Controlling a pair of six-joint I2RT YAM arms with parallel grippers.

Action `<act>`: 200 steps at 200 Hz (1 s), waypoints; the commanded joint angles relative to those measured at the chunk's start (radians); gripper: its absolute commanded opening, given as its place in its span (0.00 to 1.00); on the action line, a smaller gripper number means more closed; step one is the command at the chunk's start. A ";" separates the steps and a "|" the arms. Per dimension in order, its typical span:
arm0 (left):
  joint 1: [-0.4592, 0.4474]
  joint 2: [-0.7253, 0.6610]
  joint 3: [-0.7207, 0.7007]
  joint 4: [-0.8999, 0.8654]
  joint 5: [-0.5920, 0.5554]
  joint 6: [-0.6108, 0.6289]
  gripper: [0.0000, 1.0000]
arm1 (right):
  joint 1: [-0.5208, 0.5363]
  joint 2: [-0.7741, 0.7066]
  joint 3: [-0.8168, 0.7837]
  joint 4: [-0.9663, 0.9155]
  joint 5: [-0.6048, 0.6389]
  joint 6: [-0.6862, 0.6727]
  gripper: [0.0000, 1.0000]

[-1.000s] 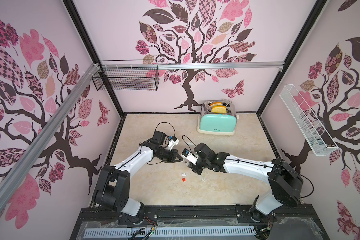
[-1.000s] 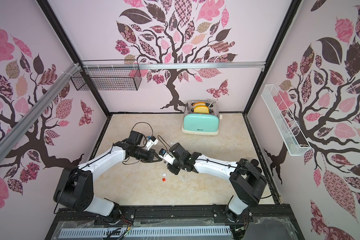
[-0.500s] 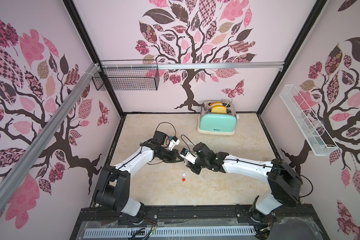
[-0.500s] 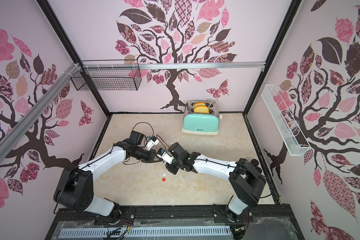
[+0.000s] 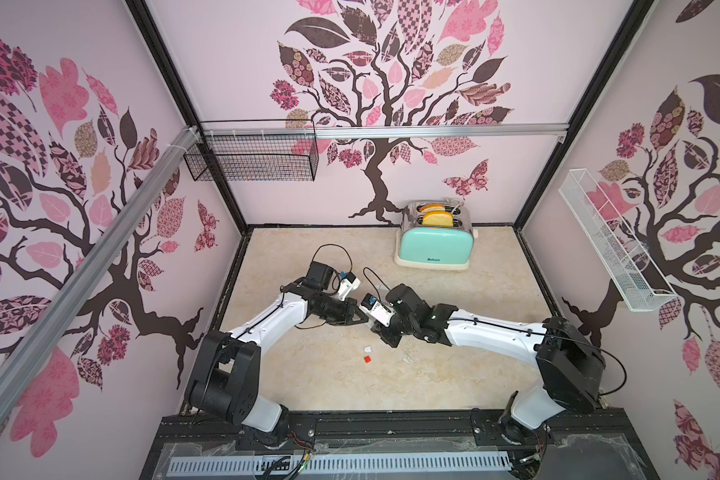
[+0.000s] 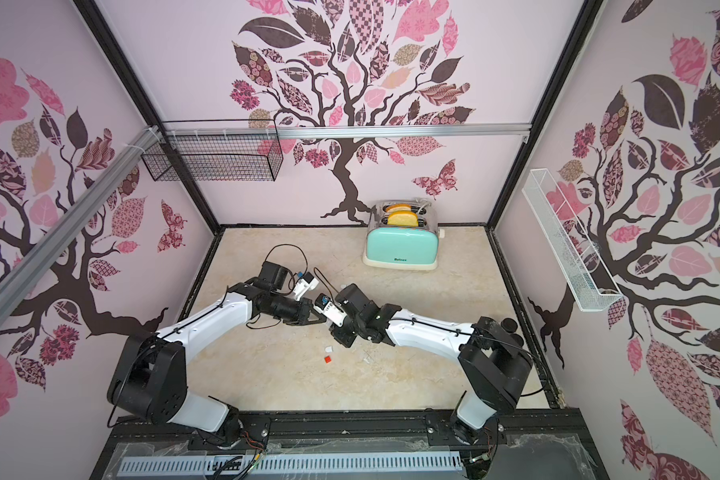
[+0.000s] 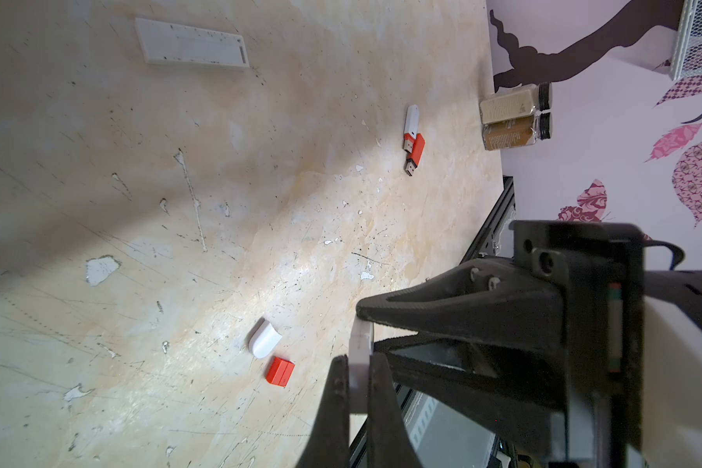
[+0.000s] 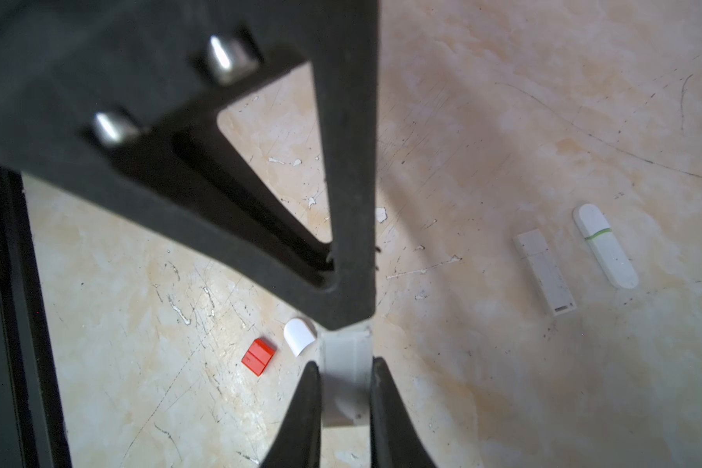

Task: Close the usb drive cover
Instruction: Close the cover of the USB drive.

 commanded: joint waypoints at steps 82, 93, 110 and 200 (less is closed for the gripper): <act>-0.030 0.023 -0.013 -0.003 0.016 0.012 0.00 | -0.004 -0.019 0.062 0.259 -0.009 -0.030 0.11; -0.031 0.020 -0.011 -0.004 0.006 0.010 0.00 | -0.003 -0.018 0.077 0.239 -0.048 -0.074 0.12; -0.030 0.016 -0.024 0.021 0.002 -0.001 0.00 | 0.011 -0.035 0.036 0.327 -0.058 -0.110 0.12; -0.058 0.032 -0.026 0.021 0.003 -0.007 0.00 | -0.051 -0.014 0.079 0.422 -0.114 0.071 0.04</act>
